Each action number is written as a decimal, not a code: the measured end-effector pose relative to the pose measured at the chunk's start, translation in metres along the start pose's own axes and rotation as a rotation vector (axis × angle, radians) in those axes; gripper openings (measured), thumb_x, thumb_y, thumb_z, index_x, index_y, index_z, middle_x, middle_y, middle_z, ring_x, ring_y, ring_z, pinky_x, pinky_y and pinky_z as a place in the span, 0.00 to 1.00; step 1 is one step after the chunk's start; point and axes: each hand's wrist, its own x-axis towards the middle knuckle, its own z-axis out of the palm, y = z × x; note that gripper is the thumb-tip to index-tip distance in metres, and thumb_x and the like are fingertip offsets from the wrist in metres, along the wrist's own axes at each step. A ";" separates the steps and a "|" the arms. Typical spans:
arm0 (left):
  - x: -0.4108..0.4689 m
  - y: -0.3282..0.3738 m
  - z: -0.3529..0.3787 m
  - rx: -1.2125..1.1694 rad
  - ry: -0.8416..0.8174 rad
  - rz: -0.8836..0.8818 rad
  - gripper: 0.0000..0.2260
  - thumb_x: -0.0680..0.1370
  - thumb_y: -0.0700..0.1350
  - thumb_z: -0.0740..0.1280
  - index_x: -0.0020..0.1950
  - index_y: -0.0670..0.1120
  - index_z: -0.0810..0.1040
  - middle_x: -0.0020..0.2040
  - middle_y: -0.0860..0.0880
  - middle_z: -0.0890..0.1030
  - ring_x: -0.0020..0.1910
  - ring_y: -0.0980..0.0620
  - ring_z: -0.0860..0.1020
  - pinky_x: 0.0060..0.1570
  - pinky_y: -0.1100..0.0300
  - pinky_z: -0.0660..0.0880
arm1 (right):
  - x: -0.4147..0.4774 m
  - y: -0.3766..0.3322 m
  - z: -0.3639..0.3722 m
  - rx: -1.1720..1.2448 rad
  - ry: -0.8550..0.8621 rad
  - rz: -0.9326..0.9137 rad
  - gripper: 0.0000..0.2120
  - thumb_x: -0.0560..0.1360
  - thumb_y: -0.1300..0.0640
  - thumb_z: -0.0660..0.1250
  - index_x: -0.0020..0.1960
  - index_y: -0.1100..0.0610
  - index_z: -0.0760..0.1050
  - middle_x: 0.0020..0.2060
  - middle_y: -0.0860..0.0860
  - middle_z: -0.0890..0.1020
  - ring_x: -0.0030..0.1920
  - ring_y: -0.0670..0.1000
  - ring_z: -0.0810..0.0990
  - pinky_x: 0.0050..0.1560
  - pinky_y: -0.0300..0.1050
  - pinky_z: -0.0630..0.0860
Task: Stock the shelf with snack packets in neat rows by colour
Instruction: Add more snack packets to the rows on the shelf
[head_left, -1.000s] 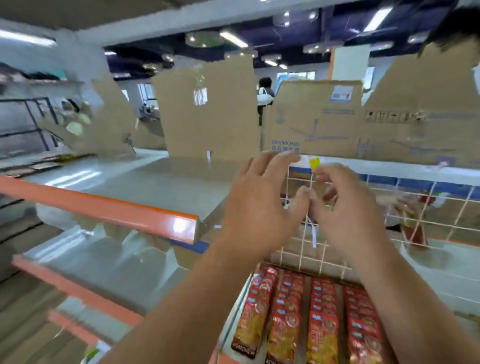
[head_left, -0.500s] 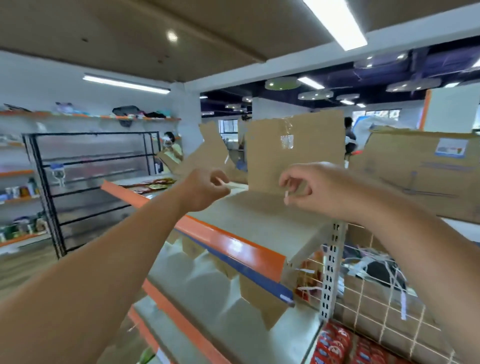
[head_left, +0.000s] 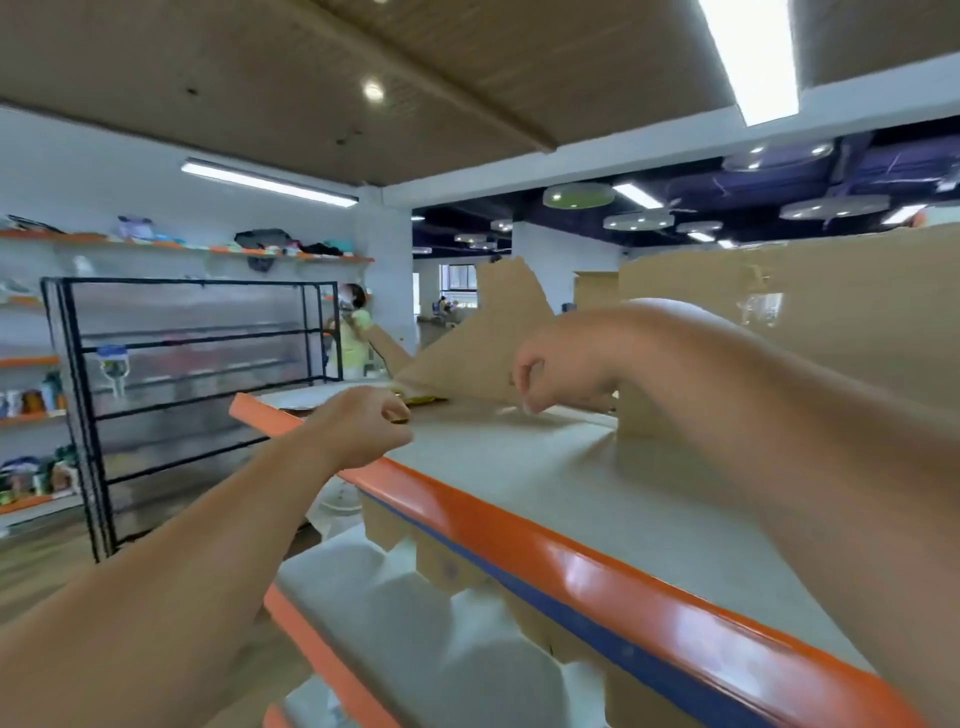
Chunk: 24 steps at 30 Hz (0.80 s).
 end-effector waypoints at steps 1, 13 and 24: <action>0.015 -0.015 0.001 0.017 -0.009 0.003 0.19 0.77 0.51 0.70 0.68 0.55 0.79 0.65 0.52 0.79 0.60 0.51 0.77 0.55 0.55 0.74 | 0.025 -0.010 0.004 0.007 -0.004 0.000 0.08 0.79 0.48 0.66 0.56 0.49 0.78 0.46 0.47 0.81 0.43 0.51 0.80 0.41 0.43 0.74; 0.133 -0.115 0.004 0.082 -0.112 0.203 0.12 0.72 0.56 0.70 0.54 0.58 0.84 0.51 0.62 0.81 0.50 0.53 0.79 0.54 0.50 0.79 | 0.255 -0.067 0.062 -0.014 -0.200 0.101 0.15 0.77 0.46 0.67 0.56 0.56 0.81 0.50 0.53 0.83 0.51 0.56 0.81 0.55 0.50 0.79; 0.149 -0.134 0.026 -0.210 0.056 0.307 0.06 0.73 0.46 0.69 0.45 0.56 0.85 0.46 0.58 0.80 0.46 0.57 0.74 0.48 0.58 0.72 | 0.333 -0.066 0.095 0.141 -0.071 0.218 0.21 0.77 0.60 0.65 0.68 0.46 0.74 0.62 0.50 0.80 0.55 0.55 0.79 0.55 0.45 0.74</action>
